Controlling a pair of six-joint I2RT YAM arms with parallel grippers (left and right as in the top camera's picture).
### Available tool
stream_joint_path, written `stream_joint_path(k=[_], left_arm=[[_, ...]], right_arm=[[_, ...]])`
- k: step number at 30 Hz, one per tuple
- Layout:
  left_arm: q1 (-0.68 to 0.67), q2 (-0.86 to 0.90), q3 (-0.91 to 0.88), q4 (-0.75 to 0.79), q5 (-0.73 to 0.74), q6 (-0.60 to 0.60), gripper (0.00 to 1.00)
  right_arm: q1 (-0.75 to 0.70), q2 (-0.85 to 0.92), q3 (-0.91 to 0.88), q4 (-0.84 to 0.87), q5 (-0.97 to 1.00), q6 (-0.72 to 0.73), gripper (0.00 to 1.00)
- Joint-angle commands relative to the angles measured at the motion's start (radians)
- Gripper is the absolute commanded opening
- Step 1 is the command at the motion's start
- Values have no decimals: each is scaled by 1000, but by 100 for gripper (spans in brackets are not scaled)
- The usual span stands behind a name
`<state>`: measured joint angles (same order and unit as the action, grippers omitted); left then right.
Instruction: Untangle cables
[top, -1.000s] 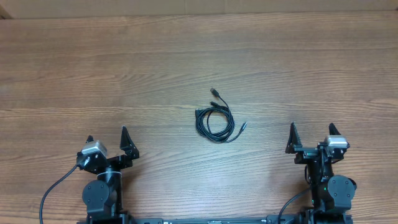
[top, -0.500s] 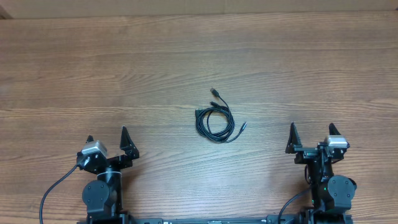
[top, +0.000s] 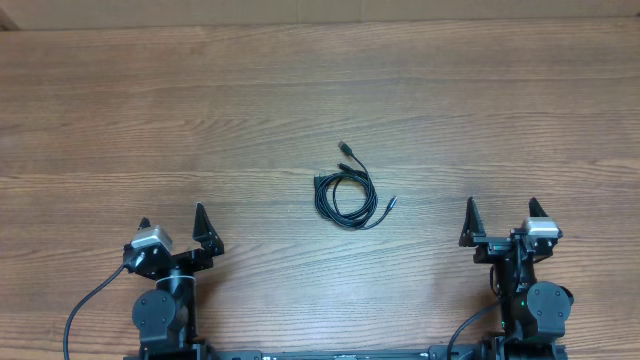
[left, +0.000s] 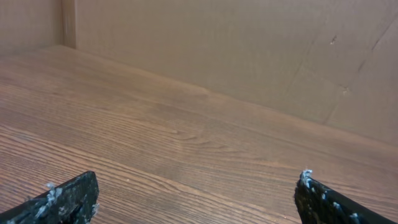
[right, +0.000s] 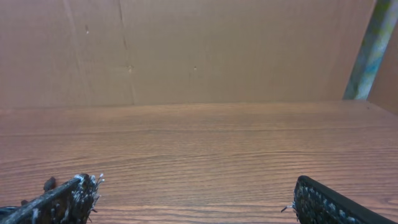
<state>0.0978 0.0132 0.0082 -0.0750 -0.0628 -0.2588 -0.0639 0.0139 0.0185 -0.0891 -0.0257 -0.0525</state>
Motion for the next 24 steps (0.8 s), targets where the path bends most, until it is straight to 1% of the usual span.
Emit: stream_joint_path(k=[1, 5, 7, 9, 12, 14, 17, 19, 22, 24], left_arm=[[-5, -9, -3, 3, 3, 16, 100], [-5, -9, -3, 4, 5, -17, 100], [-5, -9, -3, 11, 16, -39, 100], [-5, -9, -3, 29, 73, -23, 100], [-5, -9, 0, 60, 212, 63, 99], [-5, -9, 20, 86, 301, 90, 100], [-5, -9, 95, 89, 364, 98, 99], [-5, -9, 172, 55, 394, 98, 99], [-5, -8, 321, -54, 435, 98, 100], [-5, -5, 428, -145, 466, 98, 100]], right_arm=[[-4, -11, -10, 8, 4, 6, 100], [-4, -11, -10, 37, 6, -3, 100], [-4, -11, -10, 12, 5, -1, 100], [-4, -2, -10, 6, -3, 13, 100], [-3, 2, -9, 13, -47, 25, 100], [-3, 2, 10, 15, -105, 25, 100], [-3, 2, 76, 15, -211, 25, 100], [-3, 2, 139, 15, -273, 25, 100], [-3, 6, 246, 15, -381, 24, 100], [-3, 19, 305, 0, -399, 24, 100]])
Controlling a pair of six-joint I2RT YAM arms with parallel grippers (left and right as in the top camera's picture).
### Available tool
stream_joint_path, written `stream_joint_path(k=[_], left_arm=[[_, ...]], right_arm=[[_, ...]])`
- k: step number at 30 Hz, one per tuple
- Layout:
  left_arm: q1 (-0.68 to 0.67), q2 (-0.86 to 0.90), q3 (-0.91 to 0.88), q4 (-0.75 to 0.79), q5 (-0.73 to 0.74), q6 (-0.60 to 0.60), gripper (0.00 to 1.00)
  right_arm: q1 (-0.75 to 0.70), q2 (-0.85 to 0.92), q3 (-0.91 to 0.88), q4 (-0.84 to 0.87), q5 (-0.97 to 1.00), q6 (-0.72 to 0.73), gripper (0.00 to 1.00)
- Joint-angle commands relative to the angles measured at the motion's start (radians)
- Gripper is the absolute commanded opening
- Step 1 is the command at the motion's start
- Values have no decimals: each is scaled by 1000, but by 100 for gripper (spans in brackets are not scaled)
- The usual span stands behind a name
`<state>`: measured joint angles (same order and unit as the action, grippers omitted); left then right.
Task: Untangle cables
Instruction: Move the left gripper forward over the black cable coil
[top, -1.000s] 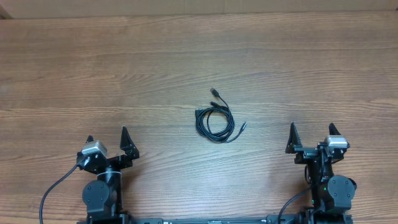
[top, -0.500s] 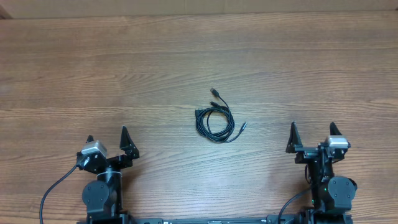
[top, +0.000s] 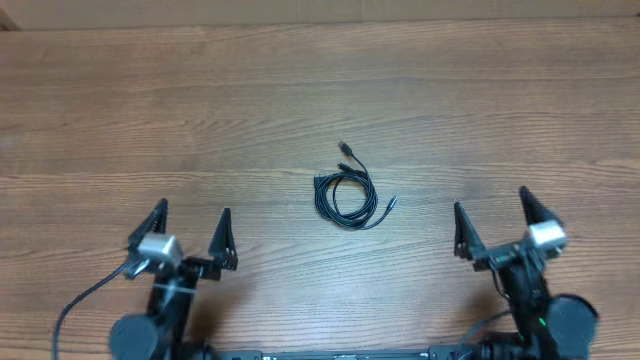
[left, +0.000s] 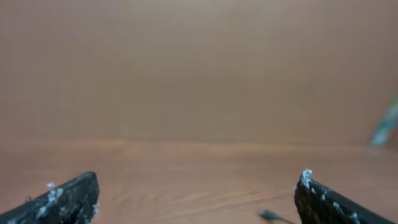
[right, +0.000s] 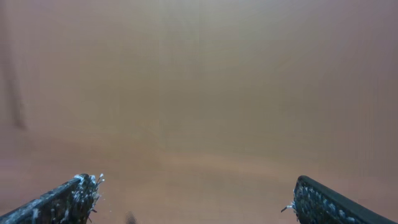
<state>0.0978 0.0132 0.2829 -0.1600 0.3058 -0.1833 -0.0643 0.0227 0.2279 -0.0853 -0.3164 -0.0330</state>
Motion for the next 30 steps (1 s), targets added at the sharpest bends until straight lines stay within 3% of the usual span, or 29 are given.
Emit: stream_joint_path(k=[1, 11, 16, 23, 27, 30], left_arm=[[-5, -1, 198, -97, 108, 23, 100], [-5, 172, 668, -388, 249, -23, 100], [-5, 355, 888, -591, 279, -23, 100], [-5, 660, 1221, -891, 457, -13, 100], [-5, 734, 1318, -916, 532, -11, 99], [-5, 739, 1315, -926, 534, -12, 100]], right_arm=[[-3, 20, 125, -20, -108, 5, 100], [-3, 210, 547, -348, -107, -2, 100], [-3, 350, 851, -616, -102, 3, 100], [-2, 529, 1222, -1019, -156, 2, 100], [-2, 534, 1279, -1084, -315, 2, 100], [-2, 534, 1278, -1112, -326, 2, 100]])
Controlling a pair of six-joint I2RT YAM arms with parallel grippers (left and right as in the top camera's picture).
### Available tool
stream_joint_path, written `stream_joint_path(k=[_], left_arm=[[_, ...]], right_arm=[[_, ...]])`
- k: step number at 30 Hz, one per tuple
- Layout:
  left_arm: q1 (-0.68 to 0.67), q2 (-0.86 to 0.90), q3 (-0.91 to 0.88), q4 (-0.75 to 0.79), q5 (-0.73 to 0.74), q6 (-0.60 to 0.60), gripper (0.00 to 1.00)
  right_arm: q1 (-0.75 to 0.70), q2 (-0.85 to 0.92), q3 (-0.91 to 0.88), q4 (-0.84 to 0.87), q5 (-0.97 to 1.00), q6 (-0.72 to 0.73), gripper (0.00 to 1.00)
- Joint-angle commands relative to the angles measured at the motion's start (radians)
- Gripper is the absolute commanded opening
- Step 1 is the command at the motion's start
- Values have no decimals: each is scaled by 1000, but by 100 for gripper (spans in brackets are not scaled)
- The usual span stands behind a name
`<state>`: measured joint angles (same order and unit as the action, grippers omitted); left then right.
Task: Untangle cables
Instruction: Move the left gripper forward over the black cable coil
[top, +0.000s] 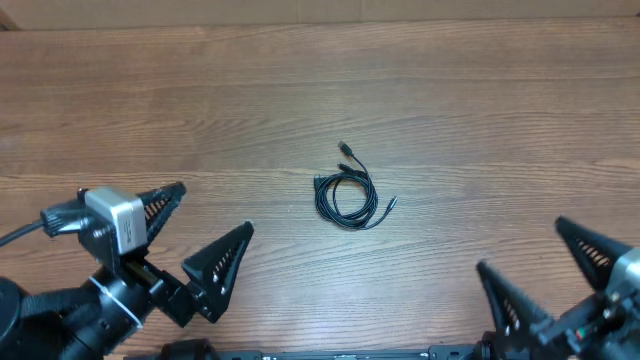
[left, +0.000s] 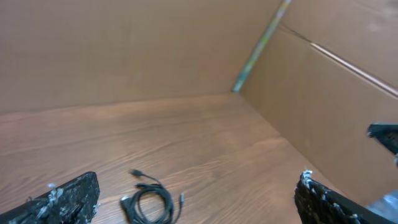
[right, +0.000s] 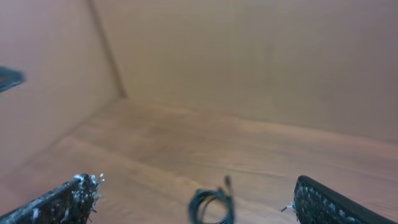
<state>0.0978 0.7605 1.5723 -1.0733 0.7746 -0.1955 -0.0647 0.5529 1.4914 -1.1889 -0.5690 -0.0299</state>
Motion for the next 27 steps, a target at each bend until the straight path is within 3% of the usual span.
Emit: stream_joint_path(k=[1, 12, 18, 24, 27], left_arm=[[-5, -9, 25, -26, 64, 0, 100], [-5, -9, 14, -117, 14, 2, 100], [-5, -9, 13, -195, -193, 2, 99], [-5, -8, 13, -218, -225, 13, 100], [-5, -8, 10, -213, -315, 17, 100]], right_arm=[[-1, 3, 14, -18, -73, -1, 100], [-1, 4, 13, -37, -51, -1, 100], [-1, 4, 13, -66, -65, 3, 100], [-1, 4, 14, -71, -77, 3, 100], [-1, 4, 13, -93, -88, 3, 100]])
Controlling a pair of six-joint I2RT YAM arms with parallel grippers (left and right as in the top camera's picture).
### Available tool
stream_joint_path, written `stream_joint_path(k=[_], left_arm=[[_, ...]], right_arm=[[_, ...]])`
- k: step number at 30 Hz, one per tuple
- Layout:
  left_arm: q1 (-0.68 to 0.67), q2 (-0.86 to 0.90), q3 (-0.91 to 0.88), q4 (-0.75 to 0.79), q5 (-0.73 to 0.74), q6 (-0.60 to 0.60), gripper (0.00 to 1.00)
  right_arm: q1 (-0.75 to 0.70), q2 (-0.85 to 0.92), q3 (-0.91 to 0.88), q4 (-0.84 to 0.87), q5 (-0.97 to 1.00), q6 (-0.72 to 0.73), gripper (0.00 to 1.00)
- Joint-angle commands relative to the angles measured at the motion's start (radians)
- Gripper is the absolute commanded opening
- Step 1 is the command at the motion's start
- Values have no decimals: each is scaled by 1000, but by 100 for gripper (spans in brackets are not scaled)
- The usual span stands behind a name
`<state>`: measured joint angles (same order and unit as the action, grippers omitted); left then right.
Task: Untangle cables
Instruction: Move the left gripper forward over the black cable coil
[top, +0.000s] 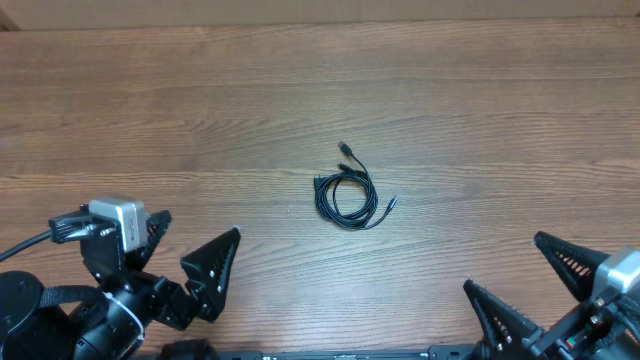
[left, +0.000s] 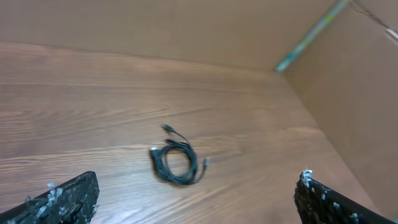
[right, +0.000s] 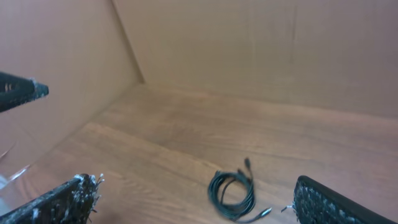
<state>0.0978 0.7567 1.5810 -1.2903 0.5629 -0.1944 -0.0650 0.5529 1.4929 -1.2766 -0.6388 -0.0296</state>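
Note:
A black cable (top: 345, 195) lies coiled in a small tangled loop at the middle of the wooden table (top: 200, 100), with plug ends sticking out at its top and lower right. Both wrist views show it lying ahead on the table: the left wrist view sees the coil (left: 175, 163), the right wrist view the same coil (right: 234, 191). My left gripper (top: 185, 255) hangs raised at the front left, open and empty. My right gripper (top: 535, 290) hangs raised at the front right, open and empty too. Neither touches the cable.
Cardboard walls (right: 249, 43) enclose the table at the back and sides. A greenish strip (left: 311, 34) runs up one wall corner. One finger of the left gripper (right: 18, 90) shows at the left edge of the right wrist view.
Both raised arms have shifted a little and tilted further down. The coil now sits nearer the middle of each wrist view. The cable itself has not moved, and both grippers stay open.
Both arms first sat low by the front edge, open, facing the back wall. Then they stood higher, with blurred wrist views. Then they were raised and turned inward with the coil in both wrist views, as now. The cable has lain untouched throughout.

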Motion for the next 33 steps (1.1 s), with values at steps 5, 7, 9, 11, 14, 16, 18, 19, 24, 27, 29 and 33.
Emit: stream_joint_path(k=[5, 7, 9, 11, 14, 16, 18, 19, 24, 27, 29, 33], left_arm=[[-5, -4, -80, 21, -237, 11, 100], [-5, -4, -145, 47, -227, 6, 100], [-5, -4, -223, 85, -208, -6, 100], [-5, 0, -303, 134, -179, -16, 100], [-5, 17, -407, 223, -103, -14, 100], [-5, 42, -464, 285, -26, 14, 100], [-9, 76, -500, 333, 47, 95, 100], [-9, 97, -512, 348, 71, 135, 100], [-26, 222, -517, 369, -31, 210, 100], [-76, 298, -517, 390, -111, 210, 100], [-128, 349, -517, 415, -133, 211, 100], [-272, 437, -517, 493, -239, 209, 100]], right_arm=[[-1, 4, 12, -12, -18, 2, 100], [-1, 4, 12, -11, -18, 2, 100], [-1, 4, 12, -11, -18, 2, 100], [-1, 4, 12, -11, -18, 3, 100], [-1, 4, 12, -11, -18, 2, 100], [-1, 4, 12, -11, -18, 2, 100], [-1, 4, 12, -11, -18, 2, 100], [-1, 4, 12, -11, -18, 2, 100], [-1, 4, 12, -11, -18, 2, 100], [-1, 4, 12, -11, -18, 2, 100], [-1, 4, 12, -11, -18, 2, 100], [-1, 4, 12, -13, -18, 2, 100]])
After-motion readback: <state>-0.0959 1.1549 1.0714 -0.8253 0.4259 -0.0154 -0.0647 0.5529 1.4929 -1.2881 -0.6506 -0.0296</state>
